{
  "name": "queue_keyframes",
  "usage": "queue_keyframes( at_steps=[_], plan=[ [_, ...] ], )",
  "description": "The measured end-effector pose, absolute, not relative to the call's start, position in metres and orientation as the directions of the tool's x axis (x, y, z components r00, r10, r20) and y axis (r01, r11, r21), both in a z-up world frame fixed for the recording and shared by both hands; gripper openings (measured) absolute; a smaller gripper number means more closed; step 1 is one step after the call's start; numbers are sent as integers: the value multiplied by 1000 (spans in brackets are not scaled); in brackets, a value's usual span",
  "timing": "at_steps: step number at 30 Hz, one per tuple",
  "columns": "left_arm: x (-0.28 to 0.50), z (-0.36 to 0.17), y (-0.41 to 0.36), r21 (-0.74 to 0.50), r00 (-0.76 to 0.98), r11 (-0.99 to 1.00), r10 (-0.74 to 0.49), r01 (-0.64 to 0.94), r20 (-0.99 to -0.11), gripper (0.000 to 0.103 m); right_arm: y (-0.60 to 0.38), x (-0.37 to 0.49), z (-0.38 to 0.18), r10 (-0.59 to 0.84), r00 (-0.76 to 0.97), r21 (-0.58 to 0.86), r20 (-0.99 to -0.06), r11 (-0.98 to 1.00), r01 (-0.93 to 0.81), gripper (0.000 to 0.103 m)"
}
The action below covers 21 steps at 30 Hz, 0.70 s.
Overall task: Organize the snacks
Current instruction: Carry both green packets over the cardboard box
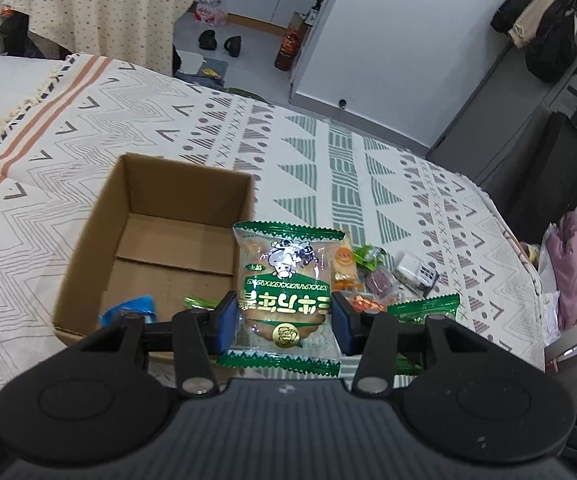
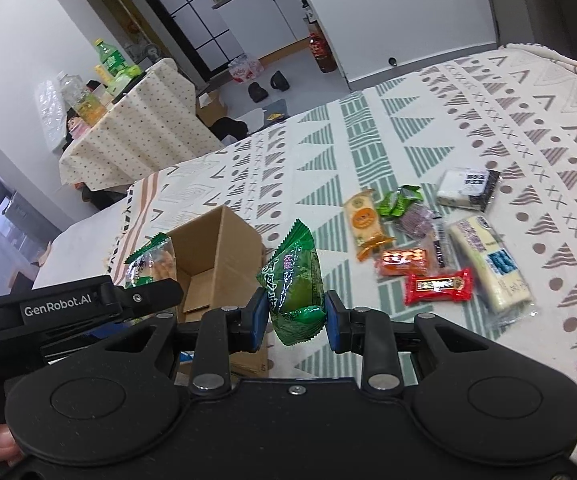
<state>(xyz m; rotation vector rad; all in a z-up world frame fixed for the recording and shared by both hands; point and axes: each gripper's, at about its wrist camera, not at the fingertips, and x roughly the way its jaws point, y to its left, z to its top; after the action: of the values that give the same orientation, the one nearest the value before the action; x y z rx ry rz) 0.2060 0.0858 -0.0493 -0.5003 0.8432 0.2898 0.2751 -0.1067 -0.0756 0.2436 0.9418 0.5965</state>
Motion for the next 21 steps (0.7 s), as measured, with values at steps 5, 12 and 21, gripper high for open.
queue_keyframes(
  at_steps=[5,12,21],
  plan=[
    [200,-46,105,-309,638,830,72,-465,-767,47,-90,274,-72,591,433,444,-681,803,-398,29],
    [193,-45,133,-313,635,806,98,-502,-766,47,-65,274,-69,604,415,439,-681,790,-428,29],
    [192,-49,162,-320,625,783,110,-533,-773,47,-34,276,-69,612,390,431,-688,777,-459,29]
  ],
)
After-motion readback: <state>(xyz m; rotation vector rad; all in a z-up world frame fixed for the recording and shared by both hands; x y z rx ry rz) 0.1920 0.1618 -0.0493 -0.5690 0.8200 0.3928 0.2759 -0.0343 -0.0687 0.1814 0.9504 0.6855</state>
